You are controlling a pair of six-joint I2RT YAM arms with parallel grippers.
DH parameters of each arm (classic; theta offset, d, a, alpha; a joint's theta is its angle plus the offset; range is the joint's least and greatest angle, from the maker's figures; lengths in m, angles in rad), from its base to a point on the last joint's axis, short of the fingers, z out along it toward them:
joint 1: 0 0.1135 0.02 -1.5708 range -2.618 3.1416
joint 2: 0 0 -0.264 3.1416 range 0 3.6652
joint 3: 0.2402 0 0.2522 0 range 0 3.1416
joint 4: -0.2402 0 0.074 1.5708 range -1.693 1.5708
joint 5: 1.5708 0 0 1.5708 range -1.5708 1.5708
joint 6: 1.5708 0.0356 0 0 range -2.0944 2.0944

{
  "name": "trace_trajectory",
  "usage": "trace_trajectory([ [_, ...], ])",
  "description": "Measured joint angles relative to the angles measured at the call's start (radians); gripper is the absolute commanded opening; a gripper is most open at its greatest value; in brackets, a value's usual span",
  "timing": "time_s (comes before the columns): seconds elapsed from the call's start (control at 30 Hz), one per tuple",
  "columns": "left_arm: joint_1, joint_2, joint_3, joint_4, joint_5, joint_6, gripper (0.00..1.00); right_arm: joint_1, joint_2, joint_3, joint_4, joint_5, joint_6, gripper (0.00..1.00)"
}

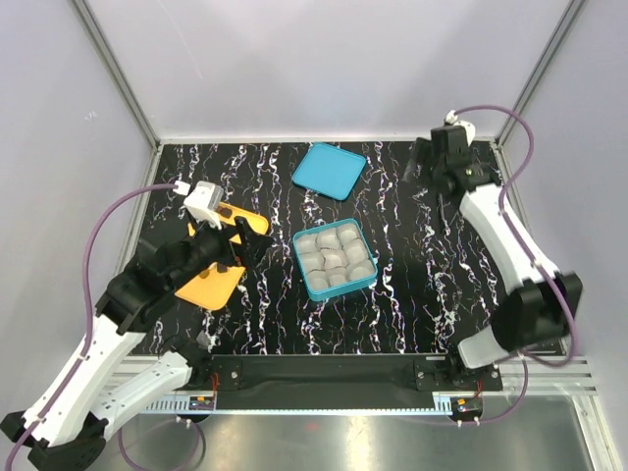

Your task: Pack the chocolate

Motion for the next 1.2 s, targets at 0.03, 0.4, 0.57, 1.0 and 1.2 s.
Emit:
trace_trajectory([
  [0.03,0.000,-0.010,-0.004,-0.002,0.002,0.014,0.99,-0.032,0.051,0.030,0.006,0.000,-0.014,0.87],
  [0.4,0.000,-0.068,-0.142,-0.051,-0.063,0.098,0.99,-0.251,0.533,0.290,0.016,-0.045,-0.135,0.53],
  [0.57,0.000,-0.133,-0.192,-0.051,-0.080,0.105,0.99,-0.315,0.657,0.344,0.013,-0.089,-0.185,0.52],
  [1.0,0.000,-0.157,-0.209,-0.025,-0.101,0.108,0.99,-0.328,0.727,0.278,0.027,-0.224,-0.231,0.34],
  [1.2,0.000,-0.158,-0.219,-0.025,-0.106,0.108,0.99,-0.321,0.669,0.167,0.056,-0.249,-0.236,0.20],
])
